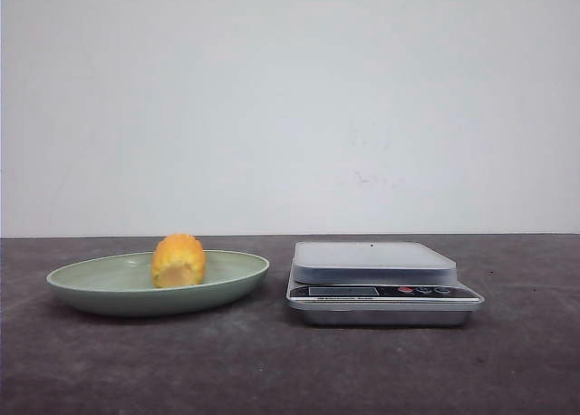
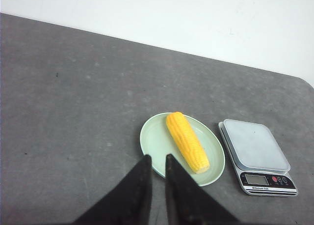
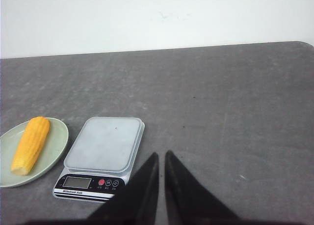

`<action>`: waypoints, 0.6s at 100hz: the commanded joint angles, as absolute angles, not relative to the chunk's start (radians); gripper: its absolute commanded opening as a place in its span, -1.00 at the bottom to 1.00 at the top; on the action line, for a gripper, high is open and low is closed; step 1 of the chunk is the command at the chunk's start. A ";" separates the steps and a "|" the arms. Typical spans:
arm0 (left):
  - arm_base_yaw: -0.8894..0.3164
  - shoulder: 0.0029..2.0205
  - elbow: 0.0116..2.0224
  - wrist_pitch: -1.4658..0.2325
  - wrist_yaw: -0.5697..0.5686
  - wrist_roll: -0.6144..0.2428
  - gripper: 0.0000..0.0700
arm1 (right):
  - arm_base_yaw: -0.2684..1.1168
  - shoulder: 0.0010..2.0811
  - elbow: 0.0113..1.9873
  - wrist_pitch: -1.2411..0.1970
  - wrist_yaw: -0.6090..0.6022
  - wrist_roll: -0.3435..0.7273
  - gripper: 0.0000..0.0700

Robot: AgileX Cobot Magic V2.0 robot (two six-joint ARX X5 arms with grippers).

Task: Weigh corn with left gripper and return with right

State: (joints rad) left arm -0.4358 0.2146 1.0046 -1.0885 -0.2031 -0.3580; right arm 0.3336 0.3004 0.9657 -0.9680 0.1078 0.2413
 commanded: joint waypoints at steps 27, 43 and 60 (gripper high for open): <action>-0.438 0.213 1.017 -1.074 -0.202 -0.352 -1.00 | 0.338 0.298 0.976 -0.960 0.108 0.254 -0.96; -0.369 0.212 0.985 -1.045 -0.213 -0.338 -1.00 | 0.338 0.298 0.976 -0.960 0.108 0.254 -0.96; -0.207 0.196 0.826 -0.821 -0.204 -0.247 -1.00 | 0.338 0.298 0.976 -0.960 0.108 0.254 -0.96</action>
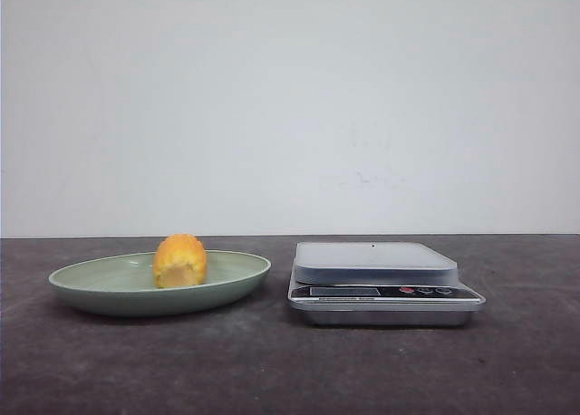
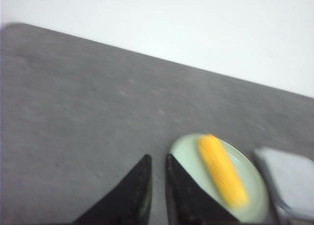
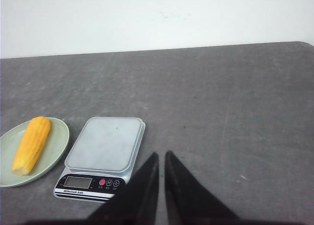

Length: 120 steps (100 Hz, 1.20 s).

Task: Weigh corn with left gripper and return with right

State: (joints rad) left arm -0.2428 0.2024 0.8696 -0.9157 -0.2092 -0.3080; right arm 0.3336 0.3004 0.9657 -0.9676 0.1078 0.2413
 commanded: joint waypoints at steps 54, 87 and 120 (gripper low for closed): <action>-0.034 0.011 0.170 -0.216 -0.072 -0.149 -1.00 | 0.338 0.298 0.976 -0.960 0.108 0.254 -0.96; -0.026 0.003 0.044 -0.171 -0.059 -0.113 -1.00 | 0.338 0.298 0.976 -0.960 0.108 0.254 -0.96; -0.022 0.003 0.014 -0.186 -0.055 -0.113 -1.00 | 0.338 0.298 0.976 -0.960 0.108 0.254 -0.96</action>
